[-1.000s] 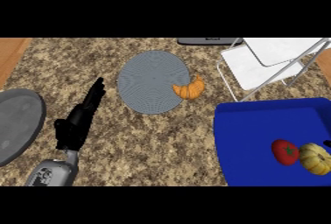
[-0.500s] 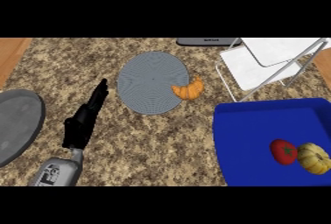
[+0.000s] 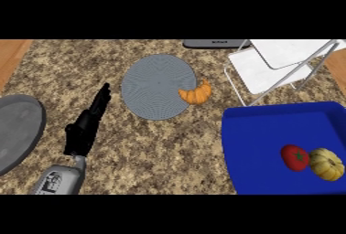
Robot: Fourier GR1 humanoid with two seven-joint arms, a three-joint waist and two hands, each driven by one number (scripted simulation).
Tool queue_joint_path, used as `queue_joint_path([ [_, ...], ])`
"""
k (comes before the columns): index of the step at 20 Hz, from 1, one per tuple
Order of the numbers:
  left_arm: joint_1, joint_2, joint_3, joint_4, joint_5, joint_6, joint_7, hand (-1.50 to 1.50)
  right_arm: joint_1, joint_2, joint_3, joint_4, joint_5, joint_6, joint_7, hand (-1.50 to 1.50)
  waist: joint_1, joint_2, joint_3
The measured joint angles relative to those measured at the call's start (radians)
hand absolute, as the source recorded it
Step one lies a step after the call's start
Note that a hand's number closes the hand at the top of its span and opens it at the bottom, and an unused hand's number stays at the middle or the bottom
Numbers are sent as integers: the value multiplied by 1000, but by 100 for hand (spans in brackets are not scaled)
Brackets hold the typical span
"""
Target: Pick the tomato from the tray and place it in the tiered shelf
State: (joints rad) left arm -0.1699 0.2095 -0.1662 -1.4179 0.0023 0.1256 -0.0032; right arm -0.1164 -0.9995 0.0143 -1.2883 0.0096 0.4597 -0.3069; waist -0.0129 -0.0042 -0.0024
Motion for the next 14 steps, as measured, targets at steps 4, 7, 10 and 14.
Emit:
queue_joint_path([
  [4, -5, 2, 6, -28, -3, -9, 28, 0, 101, -13, -9, -166, 40, -27, 95, -150, -4, -1, 0],
  [7, 1, -4, 11, -31, -7, -19, 27, 0, 147, 2, -33, -293, 40, -22, 199, -150, -2, 0, 1],
  [10, -3, -14, 20, -32, -17, -22, 34, 0, 204, 30, -76, -385, 46, -13, 250, -150, 0, 1, 1],
  [14, -4, -13, 42, -34, -19, -44, 37, 0, 252, 95, -106, -477, 90, -9, 297, -150, 3, 2, 2],
])
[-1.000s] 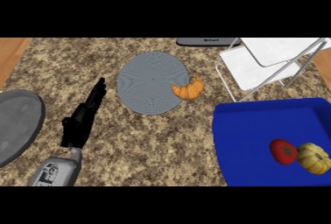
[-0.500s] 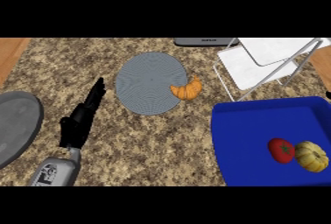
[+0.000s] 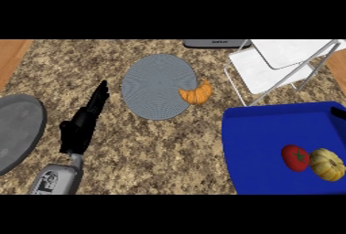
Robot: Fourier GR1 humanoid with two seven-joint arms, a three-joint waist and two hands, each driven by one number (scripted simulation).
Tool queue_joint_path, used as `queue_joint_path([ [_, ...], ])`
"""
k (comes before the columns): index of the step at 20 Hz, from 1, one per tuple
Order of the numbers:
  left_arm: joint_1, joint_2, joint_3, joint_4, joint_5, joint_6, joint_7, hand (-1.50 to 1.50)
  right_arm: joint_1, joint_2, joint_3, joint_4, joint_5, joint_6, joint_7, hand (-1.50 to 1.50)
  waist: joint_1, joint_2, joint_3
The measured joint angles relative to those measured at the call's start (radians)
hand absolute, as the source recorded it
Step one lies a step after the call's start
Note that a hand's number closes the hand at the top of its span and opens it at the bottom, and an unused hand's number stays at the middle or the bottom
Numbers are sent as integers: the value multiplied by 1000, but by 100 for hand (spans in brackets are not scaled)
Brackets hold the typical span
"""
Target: Pick the tomato from the tray and place it in the tiered shelf
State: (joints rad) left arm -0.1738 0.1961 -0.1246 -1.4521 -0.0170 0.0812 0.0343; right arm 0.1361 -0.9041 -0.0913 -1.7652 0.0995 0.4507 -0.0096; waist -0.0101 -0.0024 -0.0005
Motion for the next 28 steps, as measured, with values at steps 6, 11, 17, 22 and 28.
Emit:
queue_joint_path([
  [6, 0, -23, 14, 8, -25, -16, -7, 0, 18, 100, -46, -60, 87, 28, 43, -150, 4, 1, 0],
  [11, 4, -42, 21, 2, -44, -25, 1, 0, 36, 161, -86, -78, 144, 75, 35, -150, 5, 1, 0],
  [17, -16, -48, 53, 13, -52, -46, 6, 0, 25, 252, -88, -97, 227, 111, 58, -150, 6, 2, 0],
  [22, 7, -71, 45, -2, -78, -48, -1, 0, 25, 306, -97, -60, 315, 117, 11, -150, 8, 2, 1],
  [28, 0, -77, 67, -1, -83, -66, 2, 0, -26, 347, -101, -27, 389, 155, 15, -150, 9, 2, 0],
])
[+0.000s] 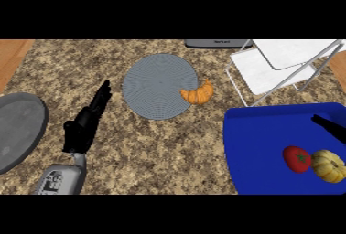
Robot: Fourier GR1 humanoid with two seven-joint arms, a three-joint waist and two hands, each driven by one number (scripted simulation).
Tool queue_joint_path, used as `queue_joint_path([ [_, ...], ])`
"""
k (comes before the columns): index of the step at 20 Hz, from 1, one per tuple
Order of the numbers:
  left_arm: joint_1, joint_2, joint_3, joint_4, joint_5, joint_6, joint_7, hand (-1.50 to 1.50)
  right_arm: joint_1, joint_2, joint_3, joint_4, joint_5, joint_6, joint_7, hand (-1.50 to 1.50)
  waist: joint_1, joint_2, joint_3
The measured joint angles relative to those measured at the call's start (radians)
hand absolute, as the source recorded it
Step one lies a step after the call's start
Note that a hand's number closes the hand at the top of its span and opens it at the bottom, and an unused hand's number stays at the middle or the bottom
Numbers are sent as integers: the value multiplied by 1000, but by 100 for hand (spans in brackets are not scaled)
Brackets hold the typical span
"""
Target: Pick the tomato from the tray and place it in the tiered shelf
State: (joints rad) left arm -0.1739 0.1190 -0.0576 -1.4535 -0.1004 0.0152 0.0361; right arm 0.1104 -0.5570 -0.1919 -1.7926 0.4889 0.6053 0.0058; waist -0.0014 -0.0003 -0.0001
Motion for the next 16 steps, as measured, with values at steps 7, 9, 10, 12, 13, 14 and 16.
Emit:
queue_joint_path([
  [7, 10, -7, 14, -5, -6, -17, -6, 0, -16, 45, 28, 66, 123, -29, -46, -150, 1, 0, 0],
  [9, 19, -8, 14, -21, -12, -21, 3, 0, -27, 55, 24, 80, 144, -31, -52, -150, 1, 0, 0],
  [10, 4, -10, 20, -9, -12, -22, 5, 0, -26, 62, 25, 75, 156, -32, -52, -150, 0, 0, 0],
  [12, -3, -21, 17, -14, -22, -16, 15, 0, -18, 71, 24, 77, 182, -38, -66, -150, 0, 0, 0],
  [13, -1, -26, 13, -24, -27, -13, 26, 0, -20, 83, 28, 74, 195, -41, -61, -150, 0, 0, 0],
  [14, 1, -29, 11, -27, -32, -12, 30, 0, -36, 92, 31, 89, 207, -46, -59, -150, 0, 0, 0],
  [16, 4, -31, 12, -38, -34, -14, 34, 0, -30, 108, 40, 117, 236, -73, -81, -150, 1, 0, 0],
])
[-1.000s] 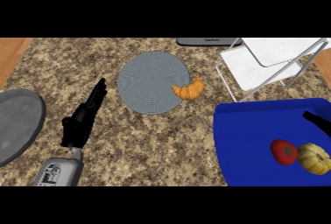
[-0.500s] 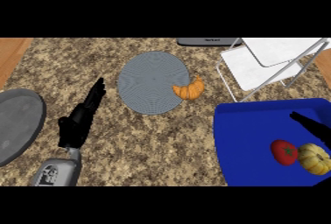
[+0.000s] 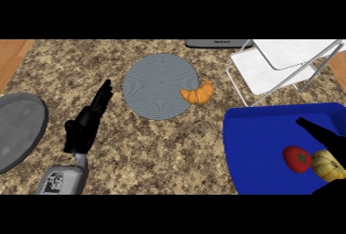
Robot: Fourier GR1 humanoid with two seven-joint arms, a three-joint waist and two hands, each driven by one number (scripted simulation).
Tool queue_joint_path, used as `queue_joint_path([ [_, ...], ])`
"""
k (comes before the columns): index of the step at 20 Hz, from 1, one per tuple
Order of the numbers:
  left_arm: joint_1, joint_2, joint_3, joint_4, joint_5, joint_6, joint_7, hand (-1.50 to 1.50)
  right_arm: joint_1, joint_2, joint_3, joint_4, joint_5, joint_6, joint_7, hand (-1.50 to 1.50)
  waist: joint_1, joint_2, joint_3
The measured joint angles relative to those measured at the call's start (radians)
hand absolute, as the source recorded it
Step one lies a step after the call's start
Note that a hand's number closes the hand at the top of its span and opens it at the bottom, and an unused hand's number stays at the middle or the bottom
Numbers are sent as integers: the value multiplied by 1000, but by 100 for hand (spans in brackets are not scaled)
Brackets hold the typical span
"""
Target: Pick the tomato from the tray and place it in the tiered shelf
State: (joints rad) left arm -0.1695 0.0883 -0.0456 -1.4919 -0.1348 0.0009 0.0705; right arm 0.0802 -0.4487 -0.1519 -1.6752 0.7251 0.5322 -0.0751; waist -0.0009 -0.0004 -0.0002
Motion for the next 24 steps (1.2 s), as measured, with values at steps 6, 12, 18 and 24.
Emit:
queue_joint_path([
  [6, 1, -9, 12, 26, -7, -5, -32, 0, -27, 19, -3, 79, 50, -27, -44, -150, 0, 0, 0],
  [12, 3, -4, 28, 50, -9, -22, -57, 0, -45, 49, 11, 119, 86, -32, -58, -150, 0, 0, 0],
  [18, 17, -10, 26, 17, -12, -28, -34, 0, -77, 43, 13, 180, 118, -30, -90, 150, 1, 0, 0],
  [24, 8, -15, 31, 36, -20, -25, -43, 0, -61, 19, 57, 226, 201, -104, -173, 150, 1, -1, -2],
])
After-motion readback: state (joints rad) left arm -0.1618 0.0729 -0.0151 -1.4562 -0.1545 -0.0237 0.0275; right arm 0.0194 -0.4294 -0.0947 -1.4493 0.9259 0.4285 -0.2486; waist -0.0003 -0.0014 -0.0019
